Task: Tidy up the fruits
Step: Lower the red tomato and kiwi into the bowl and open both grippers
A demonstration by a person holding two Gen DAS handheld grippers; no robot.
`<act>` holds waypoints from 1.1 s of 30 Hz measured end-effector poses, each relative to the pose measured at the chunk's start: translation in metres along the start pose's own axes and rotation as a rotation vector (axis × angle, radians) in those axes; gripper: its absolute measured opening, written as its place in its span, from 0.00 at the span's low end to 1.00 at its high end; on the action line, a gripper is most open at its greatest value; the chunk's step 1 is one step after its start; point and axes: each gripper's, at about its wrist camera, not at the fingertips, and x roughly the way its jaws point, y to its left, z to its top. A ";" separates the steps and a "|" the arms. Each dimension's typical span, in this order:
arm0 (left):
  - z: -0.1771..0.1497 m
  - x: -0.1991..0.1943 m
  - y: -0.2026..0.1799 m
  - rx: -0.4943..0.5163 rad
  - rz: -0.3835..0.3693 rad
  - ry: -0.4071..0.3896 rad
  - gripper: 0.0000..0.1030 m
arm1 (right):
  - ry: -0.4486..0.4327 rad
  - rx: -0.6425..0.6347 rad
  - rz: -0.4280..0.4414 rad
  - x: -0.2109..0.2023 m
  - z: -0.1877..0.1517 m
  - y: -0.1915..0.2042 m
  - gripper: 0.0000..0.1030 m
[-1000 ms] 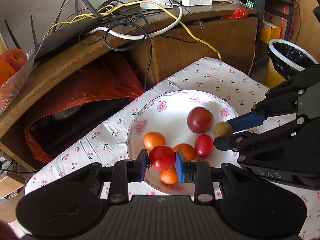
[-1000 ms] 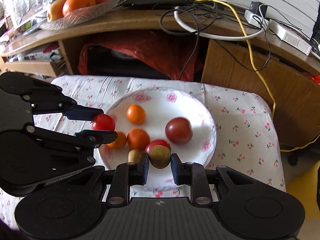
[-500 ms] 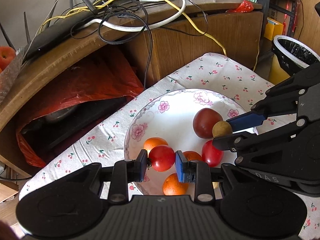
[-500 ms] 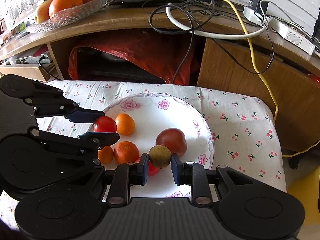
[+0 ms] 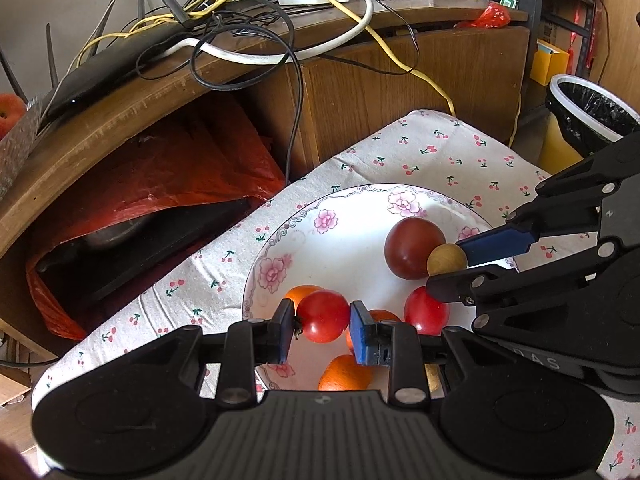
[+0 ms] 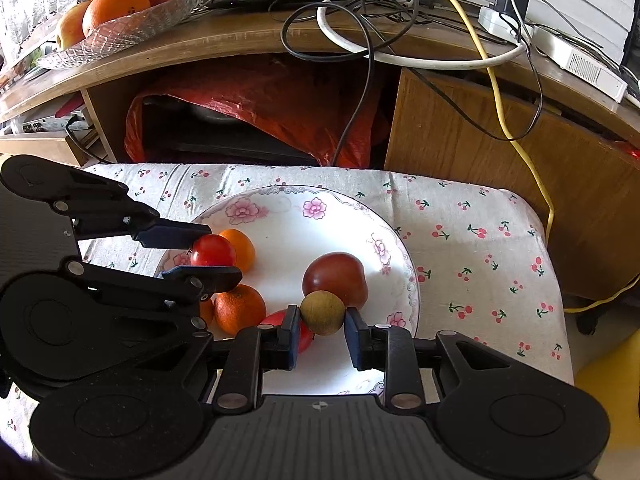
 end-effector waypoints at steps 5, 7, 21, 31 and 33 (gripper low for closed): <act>0.000 0.000 -0.001 0.010 0.008 -0.003 0.37 | -0.001 0.003 -0.006 0.000 0.000 0.000 0.22; 0.000 0.000 -0.001 0.011 0.011 -0.005 0.37 | -0.002 0.004 -0.007 0.000 -0.001 0.001 0.22; 0.000 -0.001 -0.003 0.014 0.017 -0.005 0.38 | -0.003 0.012 -0.024 -0.003 -0.001 -0.001 0.23; 0.000 -0.004 -0.005 0.018 0.018 -0.007 0.38 | -0.005 0.016 -0.030 -0.005 -0.002 -0.003 0.26; 0.000 -0.004 -0.005 0.018 0.018 -0.008 0.39 | -0.005 0.018 -0.032 -0.005 -0.003 -0.003 0.27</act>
